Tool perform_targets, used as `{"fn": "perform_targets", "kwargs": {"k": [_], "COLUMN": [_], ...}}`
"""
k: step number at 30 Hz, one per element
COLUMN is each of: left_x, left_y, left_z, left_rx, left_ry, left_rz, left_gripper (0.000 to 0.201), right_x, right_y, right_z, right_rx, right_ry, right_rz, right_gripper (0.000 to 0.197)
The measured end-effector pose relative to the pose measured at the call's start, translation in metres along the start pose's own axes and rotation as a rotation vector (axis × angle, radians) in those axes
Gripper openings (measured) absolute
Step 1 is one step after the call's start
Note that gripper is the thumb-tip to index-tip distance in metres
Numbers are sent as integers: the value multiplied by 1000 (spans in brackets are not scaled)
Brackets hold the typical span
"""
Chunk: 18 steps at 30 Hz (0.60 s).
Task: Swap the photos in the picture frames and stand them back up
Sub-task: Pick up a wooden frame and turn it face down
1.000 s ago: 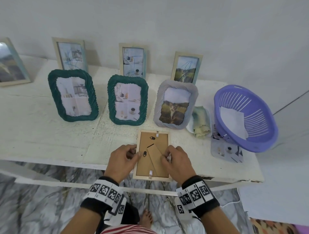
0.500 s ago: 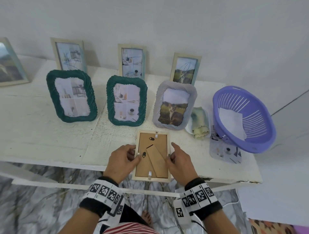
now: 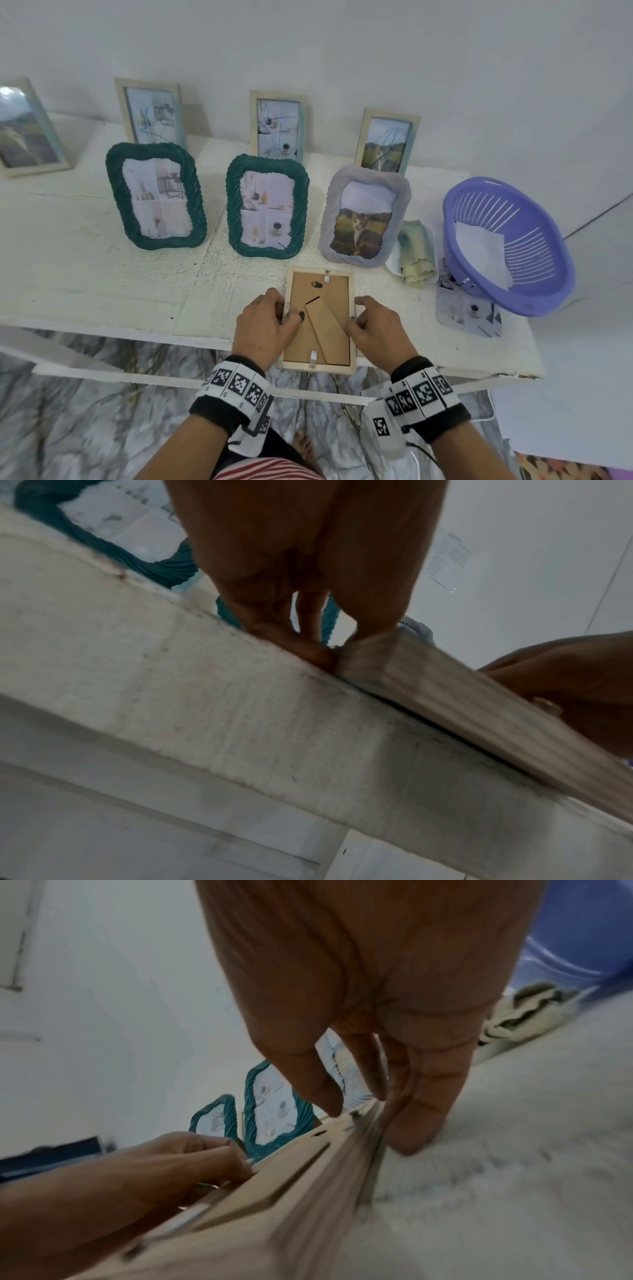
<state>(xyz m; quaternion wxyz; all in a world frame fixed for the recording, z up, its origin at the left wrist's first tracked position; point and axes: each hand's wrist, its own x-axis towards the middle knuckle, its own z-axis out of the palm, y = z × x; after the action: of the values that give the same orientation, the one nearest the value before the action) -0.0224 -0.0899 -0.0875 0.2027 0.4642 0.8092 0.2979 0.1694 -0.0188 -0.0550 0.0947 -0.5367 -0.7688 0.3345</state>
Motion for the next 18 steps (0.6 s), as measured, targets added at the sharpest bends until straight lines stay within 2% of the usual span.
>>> {"fn": "perform_targets", "kwargs": {"k": [5,11,18], "left_x": [-6,-6,-5], "left_y": [-9,-11,-15], "left_z": [-9,-10,-10], "left_rx": [-157,-232,-259], "left_ry": [-42,-26,-41], "left_rz": [19,23,28], "left_gripper": [27,30,26], "right_x": [25,57,69], "right_y": [-23,-36,-40], "right_z": [-12,-7,-9], "right_rx": [-218,-402,-454], "right_ry": [101,16,-8], "right_rz": [-82,-121,-140], "right_gripper": [45,43,30]}}
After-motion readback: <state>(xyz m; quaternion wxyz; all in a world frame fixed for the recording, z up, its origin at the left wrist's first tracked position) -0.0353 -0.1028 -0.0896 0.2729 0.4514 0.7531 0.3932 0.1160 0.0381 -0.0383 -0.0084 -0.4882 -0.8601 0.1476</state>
